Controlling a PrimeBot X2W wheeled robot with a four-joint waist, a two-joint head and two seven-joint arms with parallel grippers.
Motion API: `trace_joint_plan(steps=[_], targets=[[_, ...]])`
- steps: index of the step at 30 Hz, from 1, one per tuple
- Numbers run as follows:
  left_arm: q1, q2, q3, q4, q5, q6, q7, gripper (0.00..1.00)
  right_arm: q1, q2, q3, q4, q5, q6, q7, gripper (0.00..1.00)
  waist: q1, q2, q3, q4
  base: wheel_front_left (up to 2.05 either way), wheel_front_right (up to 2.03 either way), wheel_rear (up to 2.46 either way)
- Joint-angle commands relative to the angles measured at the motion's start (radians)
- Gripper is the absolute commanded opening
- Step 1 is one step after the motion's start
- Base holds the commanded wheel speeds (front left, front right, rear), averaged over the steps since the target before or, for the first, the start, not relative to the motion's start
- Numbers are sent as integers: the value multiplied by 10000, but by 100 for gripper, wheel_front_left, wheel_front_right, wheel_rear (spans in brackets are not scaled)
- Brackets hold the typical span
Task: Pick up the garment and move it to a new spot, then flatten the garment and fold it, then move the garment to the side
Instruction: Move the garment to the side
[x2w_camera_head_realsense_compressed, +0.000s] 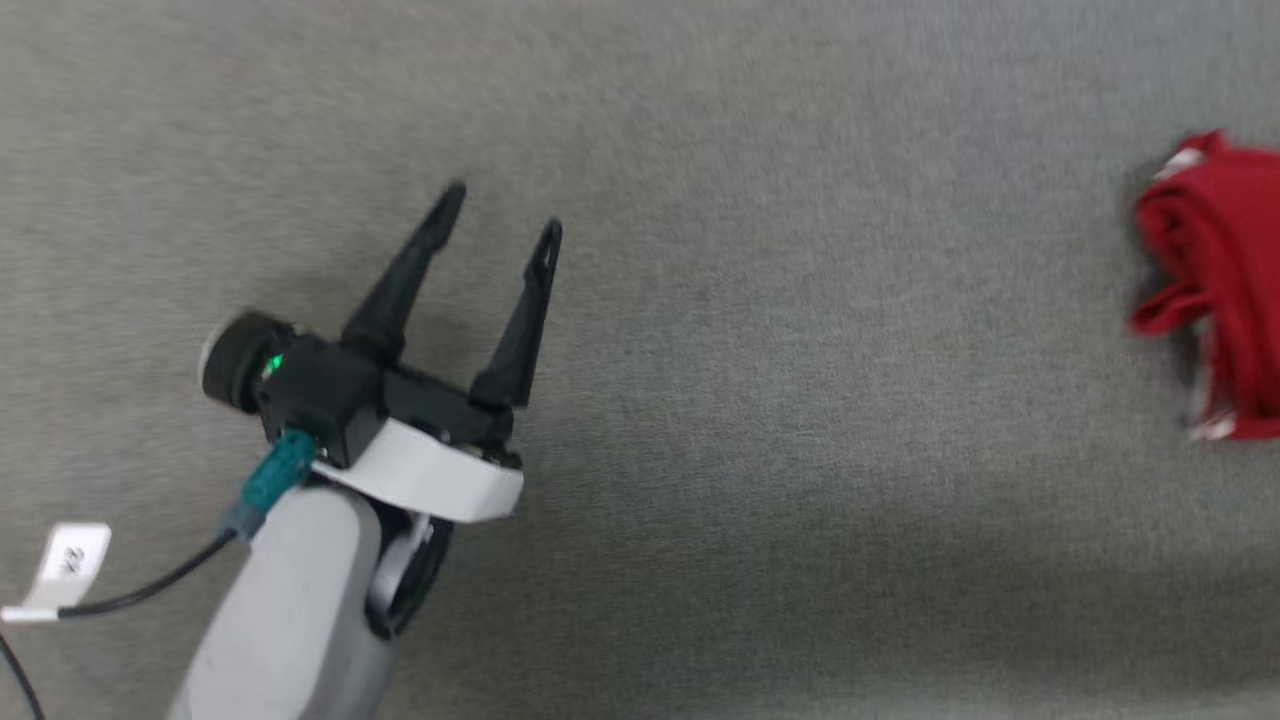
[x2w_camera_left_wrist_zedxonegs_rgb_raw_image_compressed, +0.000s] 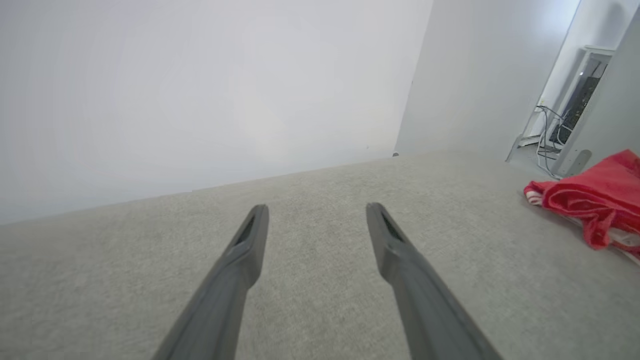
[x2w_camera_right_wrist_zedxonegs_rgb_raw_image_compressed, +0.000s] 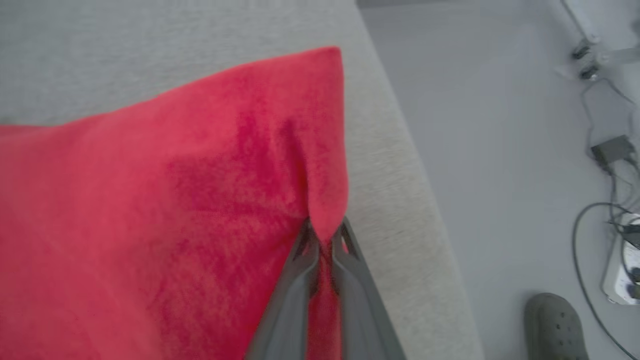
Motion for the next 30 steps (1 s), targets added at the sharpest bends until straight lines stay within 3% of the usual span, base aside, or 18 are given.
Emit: trace_joint_plan(steps=[1,10,18,19,20,21,30], targets=[[-228,136,-74,-37,80,14,-17,100,-280,-126,-64,153,-153,-8,-168,0,0,0,522,-336,0,0,0],[-1316,849,339,-548,431,14,-17,100,-2640,-337,262,2557,-1787,-8,-1556,0,0,0,1560,-385,0,0,0],[-1295,821,261,-816,529,17,-19,100,-3753,-26,913,4157,-2709,-8,-2630,0,0,0,1598,-264,0,0,0],[-1247,785,284,-801,537,17,-19,100,-3838,31,943,4304,-2748,-8,-2795,20,0,0,1543,-254,0,0,0],[-1185,755,309,-789,538,17,-17,100,-3918,68,984,4472,-2802,-8,-2931,80,0,0,1482,-249,0,0,0],[-1118,713,344,-766,534,17,-17,100,-3964,97,1051,4586,-2858,-8,-3049,100,0,0,1389,-246,0,0,0],[-153,278,747,-471,332,17,-17,100,-3696,333,2109,4664,-2965,-8,-4510,100,0,0,34,-135,0,0,0]])
